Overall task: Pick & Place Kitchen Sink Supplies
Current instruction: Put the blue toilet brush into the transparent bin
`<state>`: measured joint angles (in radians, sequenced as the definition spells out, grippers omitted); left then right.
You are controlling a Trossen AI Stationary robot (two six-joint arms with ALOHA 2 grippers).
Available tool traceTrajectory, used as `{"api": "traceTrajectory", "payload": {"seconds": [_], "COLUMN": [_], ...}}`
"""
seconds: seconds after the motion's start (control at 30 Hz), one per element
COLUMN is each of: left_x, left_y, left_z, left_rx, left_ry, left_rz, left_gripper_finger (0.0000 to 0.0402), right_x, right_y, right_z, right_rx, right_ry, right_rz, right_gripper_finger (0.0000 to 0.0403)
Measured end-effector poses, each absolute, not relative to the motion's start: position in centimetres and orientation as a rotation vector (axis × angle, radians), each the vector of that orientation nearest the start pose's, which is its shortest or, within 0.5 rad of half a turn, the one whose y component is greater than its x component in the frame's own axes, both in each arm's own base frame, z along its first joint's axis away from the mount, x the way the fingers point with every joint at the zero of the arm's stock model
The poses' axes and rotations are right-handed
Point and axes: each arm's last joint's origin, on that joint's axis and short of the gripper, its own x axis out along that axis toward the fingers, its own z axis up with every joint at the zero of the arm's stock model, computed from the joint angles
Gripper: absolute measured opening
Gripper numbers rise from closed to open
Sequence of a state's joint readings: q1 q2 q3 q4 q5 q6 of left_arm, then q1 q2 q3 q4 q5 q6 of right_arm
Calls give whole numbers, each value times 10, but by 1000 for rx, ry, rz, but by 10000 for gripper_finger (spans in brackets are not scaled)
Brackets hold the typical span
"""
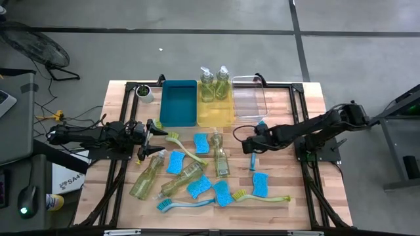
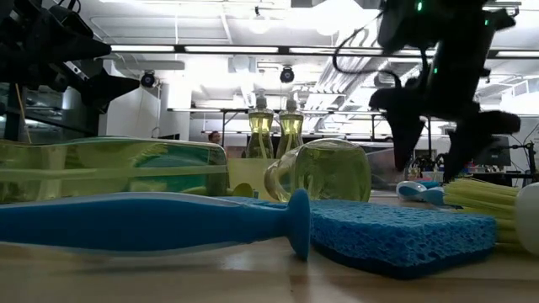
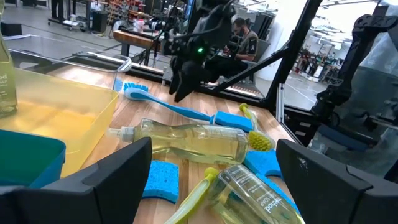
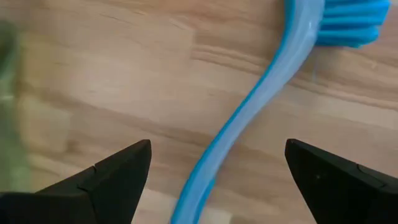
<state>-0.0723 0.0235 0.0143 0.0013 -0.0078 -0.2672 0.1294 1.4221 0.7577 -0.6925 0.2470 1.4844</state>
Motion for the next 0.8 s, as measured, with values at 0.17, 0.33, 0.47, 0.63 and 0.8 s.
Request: {"api": "traceTrajectory", "payload": {"seconds": [0.17, 0.33, 0.47, 0.63, 0.8], "left_x": [98, 98, 98, 98, 98], "left_y": [-7, -7, -7, -7, -7], "left_z": [167, 167, 167, 167, 167], "left_rx": [-267, -267, -267, -267, -267], "left_ry": [17, 17, 16, 17, 17], "left_rz": [-63, -63, -63, -63, -63], "left_gripper_finger": [340, 340, 340, 340, 340], "right_x": [231, 236, 240, 242, 240], "right_y": [13, 8, 6, 5, 5], "right_z": [151, 142, 136, 132, 132], "right_rx": [1006, 1001, 1009, 1005, 1007], "right_ry": [987, 1023, 1038, 1071, 1090], "right_rz": [-1049, -1037, -1025, -1018, -1020], "right_gripper_finger": [364, 361, 347, 316, 279]}}
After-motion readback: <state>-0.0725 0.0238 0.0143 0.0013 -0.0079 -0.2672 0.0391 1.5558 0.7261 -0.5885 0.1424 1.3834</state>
